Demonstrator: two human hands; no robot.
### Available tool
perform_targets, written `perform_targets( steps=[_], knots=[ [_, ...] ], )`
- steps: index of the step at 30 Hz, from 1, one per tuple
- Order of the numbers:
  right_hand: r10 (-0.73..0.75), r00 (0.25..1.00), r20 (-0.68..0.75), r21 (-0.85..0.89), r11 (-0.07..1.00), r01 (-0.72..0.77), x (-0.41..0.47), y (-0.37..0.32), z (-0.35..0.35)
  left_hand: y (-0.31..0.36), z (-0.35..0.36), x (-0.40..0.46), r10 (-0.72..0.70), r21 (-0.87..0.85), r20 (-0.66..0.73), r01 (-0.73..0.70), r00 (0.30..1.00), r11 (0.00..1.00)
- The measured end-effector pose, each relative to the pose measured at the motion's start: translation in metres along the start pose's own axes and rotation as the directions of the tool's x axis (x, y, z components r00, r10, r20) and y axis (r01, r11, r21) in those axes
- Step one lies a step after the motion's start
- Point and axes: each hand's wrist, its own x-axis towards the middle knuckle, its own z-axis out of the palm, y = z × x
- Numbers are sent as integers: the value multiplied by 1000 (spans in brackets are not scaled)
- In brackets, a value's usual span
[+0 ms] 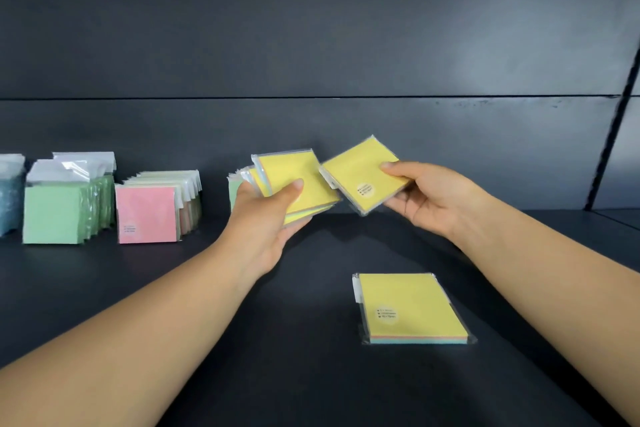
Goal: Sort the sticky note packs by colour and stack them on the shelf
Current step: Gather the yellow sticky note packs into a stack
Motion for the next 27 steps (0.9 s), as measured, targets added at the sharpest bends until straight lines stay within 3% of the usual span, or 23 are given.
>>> perform_targets(
  steps=[3,8,12,20,22,25,27],
  knots=[
    [-63,998,1,-21,998,63,-3,9,9,1,6,-7,51,-32,102,-48,993,998],
    [-186,982,28,-416,891,180,-2,29,13,-3,15,-15,35,-9,213,-34,976,999],
    [-263,961,82,-545,796,264,-2,27,12,-1,14,-14,-18,-39,213,27,977,999],
    [-89,995,43,-705,703,94,-9,10,12,1,6,-5,23,93,155,-37,988,995],
    [-22,999,46,-842,537,51,-17,-1,4,3,3,-3,24,110,138,-40,990,993],
    [211,976,51,-997,61,39,-38,-3,-16,1,0,1,11,135,120,-27,993,990],
    [334,942,14,-994,-98,50,-51,3,-25,-1,-1,1,-9,158,123,-11,992,987]
  ],
)
